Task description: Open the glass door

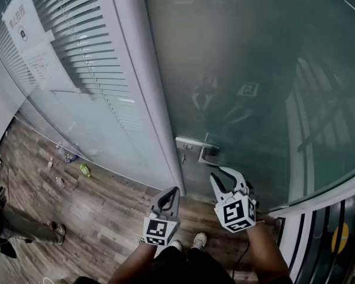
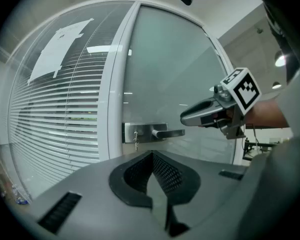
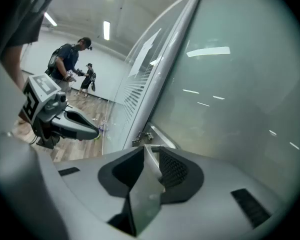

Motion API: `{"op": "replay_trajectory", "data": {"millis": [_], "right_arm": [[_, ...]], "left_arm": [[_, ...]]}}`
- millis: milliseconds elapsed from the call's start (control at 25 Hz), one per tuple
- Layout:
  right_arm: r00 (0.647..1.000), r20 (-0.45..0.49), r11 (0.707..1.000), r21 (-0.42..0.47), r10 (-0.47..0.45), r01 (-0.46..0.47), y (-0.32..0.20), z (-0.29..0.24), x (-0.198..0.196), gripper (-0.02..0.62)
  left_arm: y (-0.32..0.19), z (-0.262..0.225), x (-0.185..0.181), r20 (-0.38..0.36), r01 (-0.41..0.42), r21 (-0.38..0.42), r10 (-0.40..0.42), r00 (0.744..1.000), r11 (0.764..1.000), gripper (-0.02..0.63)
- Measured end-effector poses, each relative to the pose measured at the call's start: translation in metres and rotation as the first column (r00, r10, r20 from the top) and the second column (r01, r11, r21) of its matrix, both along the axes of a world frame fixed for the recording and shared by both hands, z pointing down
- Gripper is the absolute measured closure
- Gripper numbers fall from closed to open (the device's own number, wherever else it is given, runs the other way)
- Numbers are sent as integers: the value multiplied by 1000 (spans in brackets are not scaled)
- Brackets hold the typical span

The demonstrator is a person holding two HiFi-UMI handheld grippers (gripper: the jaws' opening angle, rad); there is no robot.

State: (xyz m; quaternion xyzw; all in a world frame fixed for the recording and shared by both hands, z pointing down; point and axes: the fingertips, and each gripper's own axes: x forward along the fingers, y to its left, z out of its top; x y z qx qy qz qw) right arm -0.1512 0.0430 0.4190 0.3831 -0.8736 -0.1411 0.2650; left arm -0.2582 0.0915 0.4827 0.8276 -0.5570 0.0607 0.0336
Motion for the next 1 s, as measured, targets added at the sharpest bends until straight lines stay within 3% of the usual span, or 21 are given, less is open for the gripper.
{"op": "replay_trajectory", "data": {"millis": [160,280,480,640,800,880,1000], "right_arm": [[972,-188,990,-25,-141,139,-18,17,-22,478],[933,-305,982,-50,-189,183,-31,30,-29,465],[863,-426,956,-223,-271,190,-42,60,-33,465],[823,-455,918,-354,-339,182,-46,81,-35,465],[794,-459,882,-428,-400,197,-48,95,-43,470],[787,-452,868,-453,-421,204,-50,101,-45,482],[795,-429,860,-464,-428,212,-54,101,-46,551]], "left_arm": [[-10,6,-6,-14,-16,-16,16,1000,1000,607],[-16,13,-5,-33,-40,-35,39,999,999,607],[-25,17,-1,-50,-97,-41,95,994,994,607],[-31,19,1,-60,-123,-37,121,991,992,607],[-35,22,-3,-63,-129,-39,126,990,991,607],[-37,24,-5,-62,-131,-41,128,990,991,607],[-38,26,-10,-59,-126,-43,123,991,991,607]]}}
